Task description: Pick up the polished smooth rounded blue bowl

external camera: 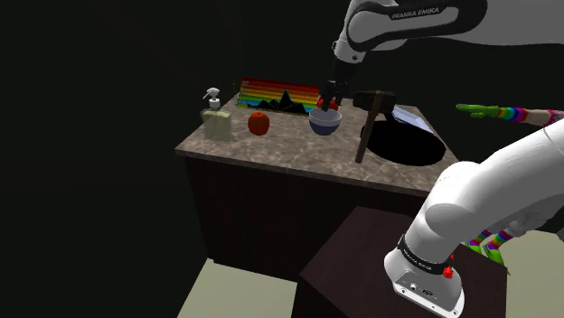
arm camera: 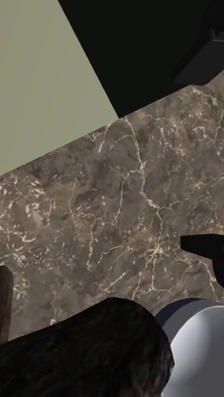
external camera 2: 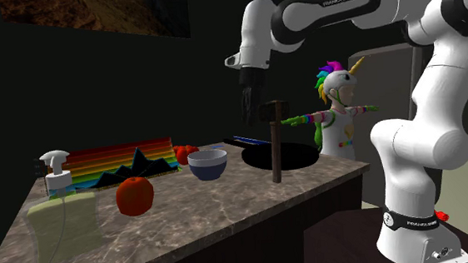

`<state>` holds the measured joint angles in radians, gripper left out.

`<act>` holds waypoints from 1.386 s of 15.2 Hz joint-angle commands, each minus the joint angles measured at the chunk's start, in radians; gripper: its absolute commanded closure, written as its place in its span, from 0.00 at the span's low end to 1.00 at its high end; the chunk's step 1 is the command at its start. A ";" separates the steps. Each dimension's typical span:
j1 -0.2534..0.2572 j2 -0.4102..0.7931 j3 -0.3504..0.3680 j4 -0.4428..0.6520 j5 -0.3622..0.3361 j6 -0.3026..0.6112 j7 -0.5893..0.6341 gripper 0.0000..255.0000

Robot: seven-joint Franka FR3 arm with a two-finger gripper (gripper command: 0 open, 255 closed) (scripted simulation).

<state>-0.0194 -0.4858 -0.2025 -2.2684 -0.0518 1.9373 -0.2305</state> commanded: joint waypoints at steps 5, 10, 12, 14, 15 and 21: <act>-0.011 0.192 -0.067 0.072 -0.009 0.100 -0.090 0.00; -0.023 0.368 -0.115 0.162 0.010 0.170 -0.170 0.00; -0.031 0.442 -0.131 0.207 0.025 0.192 -0.204 0.00; -0.041 0.517 -0.144 0.256 0.043 0.210 -0.237 0.00; -0.047 0.555 -0.149 0.282 0.052 0.217 -0.254 0.00; -0.067 0.659 -0.154 0.326 0.082 0.267 -0.294 0.00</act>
<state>-0.0857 0.1654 -0.3571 -1.9371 0.0276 2.1917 -0.5225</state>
